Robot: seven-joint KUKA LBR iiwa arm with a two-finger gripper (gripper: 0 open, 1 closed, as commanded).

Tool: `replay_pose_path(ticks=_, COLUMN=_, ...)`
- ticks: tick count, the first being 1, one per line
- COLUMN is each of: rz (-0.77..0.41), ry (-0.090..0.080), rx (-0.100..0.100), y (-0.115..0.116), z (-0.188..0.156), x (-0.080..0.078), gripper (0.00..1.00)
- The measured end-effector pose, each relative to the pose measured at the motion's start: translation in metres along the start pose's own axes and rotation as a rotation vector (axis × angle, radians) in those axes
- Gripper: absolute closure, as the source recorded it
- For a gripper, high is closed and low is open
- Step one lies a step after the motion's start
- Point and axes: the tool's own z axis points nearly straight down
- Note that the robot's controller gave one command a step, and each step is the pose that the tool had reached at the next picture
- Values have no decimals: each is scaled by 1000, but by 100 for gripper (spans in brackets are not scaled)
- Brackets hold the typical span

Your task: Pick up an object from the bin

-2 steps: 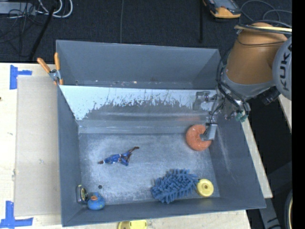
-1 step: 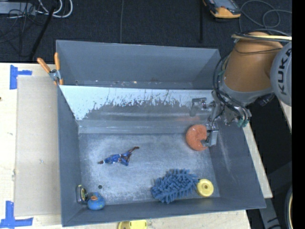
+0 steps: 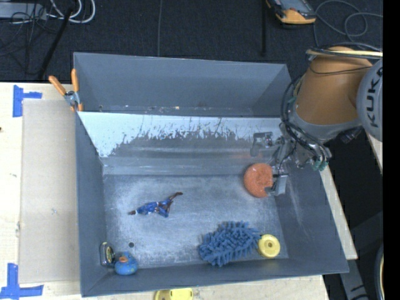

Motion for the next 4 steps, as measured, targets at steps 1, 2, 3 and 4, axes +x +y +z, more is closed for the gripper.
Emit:
replay_pose_path(ticks=1, rz=-69, ry=-2, rx=2, y=27, z=16, x=48, gripper=0)
replay_pose_path(ticks=2, rz=-90, ry=-2, rx=0, y=1, z=28, x=59, gripper=0)
replay_pose_path(ticks=3, rz=-121, ry=-4, rx=5, y=21, z=69, x=71, gripper=0)
replay_pose_path(ticks=4, rz=-147, ry=3, rx=-4, y=47, z=92, x=74, gripper=0)
